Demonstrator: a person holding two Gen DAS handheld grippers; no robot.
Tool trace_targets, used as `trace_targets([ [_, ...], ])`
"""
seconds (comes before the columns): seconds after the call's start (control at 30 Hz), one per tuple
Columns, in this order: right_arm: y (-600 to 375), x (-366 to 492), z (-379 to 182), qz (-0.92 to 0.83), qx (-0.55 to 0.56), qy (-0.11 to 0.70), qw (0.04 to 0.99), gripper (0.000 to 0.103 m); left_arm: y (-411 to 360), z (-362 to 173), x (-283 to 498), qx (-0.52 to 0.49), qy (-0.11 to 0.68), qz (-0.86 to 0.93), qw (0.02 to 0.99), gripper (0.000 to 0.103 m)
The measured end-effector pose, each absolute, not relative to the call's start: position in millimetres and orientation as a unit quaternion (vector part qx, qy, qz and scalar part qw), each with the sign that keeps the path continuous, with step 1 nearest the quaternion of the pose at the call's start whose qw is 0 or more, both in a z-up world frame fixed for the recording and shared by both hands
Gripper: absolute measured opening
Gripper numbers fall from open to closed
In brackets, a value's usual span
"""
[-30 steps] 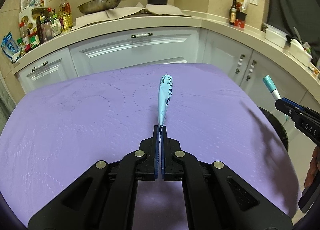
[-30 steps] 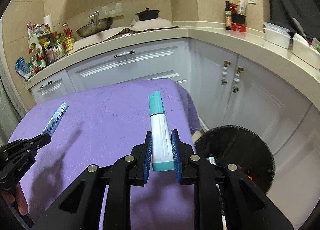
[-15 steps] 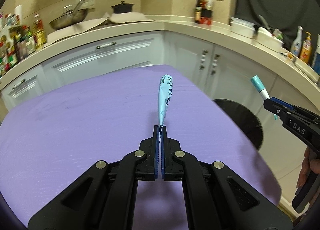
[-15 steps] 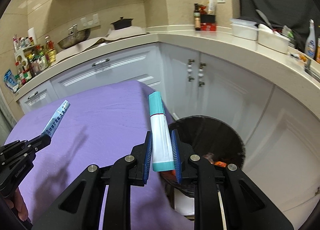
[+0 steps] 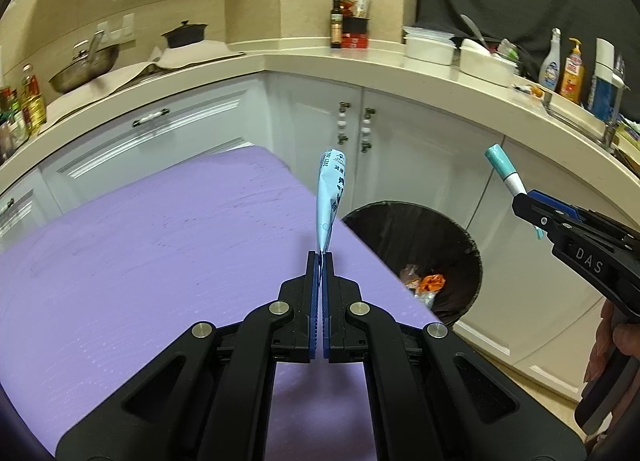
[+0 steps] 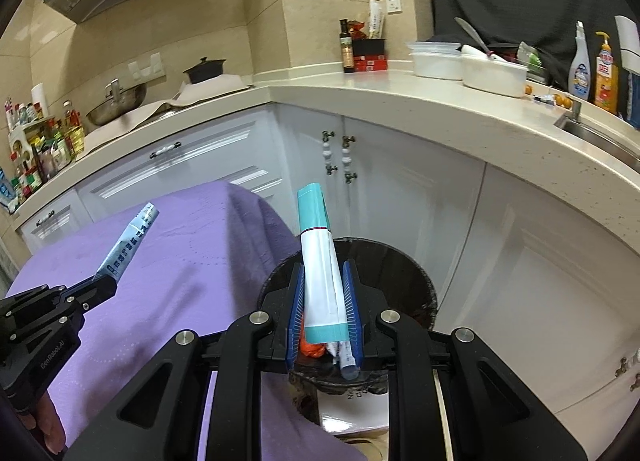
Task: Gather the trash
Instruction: 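Carry both tubes over the bin and open both tools to drop them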
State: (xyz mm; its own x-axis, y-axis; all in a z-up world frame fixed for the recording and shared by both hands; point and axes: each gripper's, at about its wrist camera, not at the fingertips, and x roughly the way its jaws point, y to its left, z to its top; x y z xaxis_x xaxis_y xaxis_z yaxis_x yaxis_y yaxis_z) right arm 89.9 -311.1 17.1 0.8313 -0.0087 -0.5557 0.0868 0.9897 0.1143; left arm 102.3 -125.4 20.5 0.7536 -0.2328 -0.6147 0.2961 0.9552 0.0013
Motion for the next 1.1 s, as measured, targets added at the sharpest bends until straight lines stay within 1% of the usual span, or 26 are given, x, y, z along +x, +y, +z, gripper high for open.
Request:
trace_targets([
  [0.4, -330.2, 104.6, 12.6, -0.032, 0.072, 0.282, 0.956, 0.02, -166.0, 13.6, 123.4, 0.065, 0.316, -0.158, 0.933, 0.001],
  [1.1, -355.7, 144.8, -17.9, -0.044, 0.088, 0.295, 0.951, 0.02, -218.9, -4.8, 173.4, 0.083, 0.326, -0.171, 0.926, 0.002],
])
